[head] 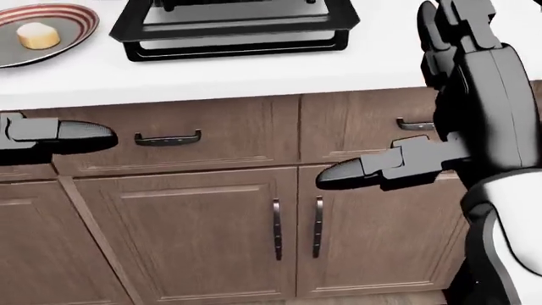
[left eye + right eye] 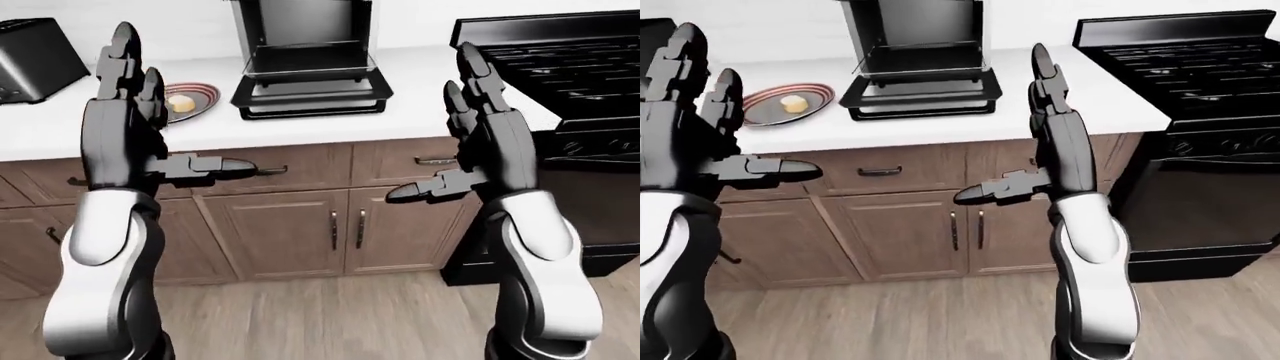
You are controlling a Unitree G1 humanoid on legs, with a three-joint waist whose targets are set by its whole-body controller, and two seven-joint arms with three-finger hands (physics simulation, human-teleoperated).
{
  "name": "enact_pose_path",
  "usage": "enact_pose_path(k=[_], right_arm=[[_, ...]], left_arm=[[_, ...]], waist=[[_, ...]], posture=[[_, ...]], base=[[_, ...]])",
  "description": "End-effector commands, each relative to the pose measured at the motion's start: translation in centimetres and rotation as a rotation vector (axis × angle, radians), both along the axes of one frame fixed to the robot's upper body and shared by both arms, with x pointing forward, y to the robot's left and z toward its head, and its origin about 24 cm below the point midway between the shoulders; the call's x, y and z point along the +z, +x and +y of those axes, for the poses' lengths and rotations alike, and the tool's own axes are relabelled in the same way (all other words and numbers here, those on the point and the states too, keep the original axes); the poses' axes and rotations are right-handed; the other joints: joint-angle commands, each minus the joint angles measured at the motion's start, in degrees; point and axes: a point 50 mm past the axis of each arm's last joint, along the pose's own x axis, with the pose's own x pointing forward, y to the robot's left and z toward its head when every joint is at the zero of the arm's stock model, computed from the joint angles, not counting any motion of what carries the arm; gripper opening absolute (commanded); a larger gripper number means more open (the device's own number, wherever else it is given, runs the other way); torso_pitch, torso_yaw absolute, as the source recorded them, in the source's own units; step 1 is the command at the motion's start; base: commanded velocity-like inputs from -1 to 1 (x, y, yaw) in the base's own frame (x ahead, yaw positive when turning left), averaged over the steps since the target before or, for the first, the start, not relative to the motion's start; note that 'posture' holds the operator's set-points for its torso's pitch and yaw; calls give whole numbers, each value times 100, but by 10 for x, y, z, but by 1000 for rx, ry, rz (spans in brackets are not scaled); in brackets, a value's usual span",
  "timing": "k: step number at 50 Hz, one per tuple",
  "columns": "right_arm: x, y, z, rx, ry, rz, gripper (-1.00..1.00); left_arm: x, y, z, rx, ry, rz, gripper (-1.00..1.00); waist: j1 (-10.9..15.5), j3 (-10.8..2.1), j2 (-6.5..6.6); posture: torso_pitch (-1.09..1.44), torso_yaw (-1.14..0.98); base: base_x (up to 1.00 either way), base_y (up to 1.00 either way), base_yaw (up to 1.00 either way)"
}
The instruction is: Place the bread on the rack of the toaster oven.
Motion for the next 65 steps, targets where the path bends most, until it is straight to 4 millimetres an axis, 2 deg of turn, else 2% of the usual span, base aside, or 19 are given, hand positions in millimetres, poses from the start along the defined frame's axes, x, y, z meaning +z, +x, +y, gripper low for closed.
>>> enact_pose_path(k=[1, 2, 5, 12, 21, 22, 24, 27, 31, 34, 40, 46, 47, 50, 57, 58, 61, 62, 65], right_arm=[[8, -3, 5, 26, 0, -54, 100], [9, -3, 4, 24, -1, -56, 100], [13, -4, 6, 29, -2, -62, 100], [14, -5, 6, 29, 6, -70, 100], [14, -6, 6, 37, 14, -78, 100], [15, -7, 5, 35, 14, -79, 100], [15, -9, 4, 31, 12, -81, 100], [15, -11, 4, 32, 15, -83, 100], [16, -12, 4, 30, 21, -86, 100], [17, -14, 3, 32, 25, -89, 100], [20, -16, 3, 28, 40, -108, 100], [26, -22, 1, 14, 27, -129, 100], [27, -24, 1, 10, 21, -131, 100], [32, -30, -1, 3, 19, -142, 100], [37, -35, -4, -17, 3, -164, 100], [37, -35, -4, -17, 2, -163, 100], [38, -36, -5, -19, -1, -167, 100], [40, -37, -6, -22, 2, -173, 100], [40, -38, -8, -26, 5, -176, 100]], left_arm=[[12, -5, 4, 24, 10, -60, 100], [14, -6, 4, 27, 11, -66, 100], [15, -9, 6, 37, 10, -76, 100], [16, -12, 10, 53, 7, -83, 100], [17, -11, 8, 53, 7, -84, 100], [17, -11, 8, 58, 9, -83, 100], [17, -12, 8, 56, 10, -83, 100], [17, -12, 8, 54, 9, -84, 100], [17, -13, 9, 59, 9, -86, 100], [17, -13, 10, 63, 12, -86, 100], [16, -12, 10, 66, 12, -86, 100], [15, -13, 11, 72, 11, -87, 100], [16, -12, 12, 75, 12, -87, 100], [16, -13, 14, 81, 13, -88, 100], [15, -14, 16, 91, 17, -87, 100], [15, -14, 16, 91, 18, -87, 100], [15, -14, 16, 91, 19, -86, 100], [17, -14, 15, 90, 19, -88, 100], [18, -14, 14, 89, 21, -88, 100]], waist=[[36, -121, 90], [67, -216, 384], [144, -13, 325], [207, -146, 171], [254, -216, -254], [247, -171, -97], [221, 9, -234], [184, -139, -294], [144, -70, -132], [161, -177, 244], [176, -60, 69], [267, -50, -376], [274, -31, -226], [276, -149, -209], [253, -186, -149], [241, -291, -110], [225, -164, -245], [225, -171, -341], [232, -217, -347]], posture=[[0, 0], [0, 0], [0, 0], [0, 0], [0, 0], [0, 0], [0, 0], [0, 0], [0, 0], [0, 0], [0, 0], [0, 0], [0, 0], [0, 0], [0, 0], [0, 0], [0, 0], [0, 0], [0, 0]], base=[[48, 40, 0], [48, 38, 0], [48, 33, 0], [29, 12, 0], [19, 4, 0], [16, 2, 0], [17, 3, 0], [16, 2, 0], [16, 2, 0], [9, 1, 0], [0, 0, 0], [0, 0, 0], [0, 0, 0], [0, 0, 0], [0, 0, 0], [0, 12, 0], [0, 21, 0], [0, 30, 0], [0, 30, 0]])
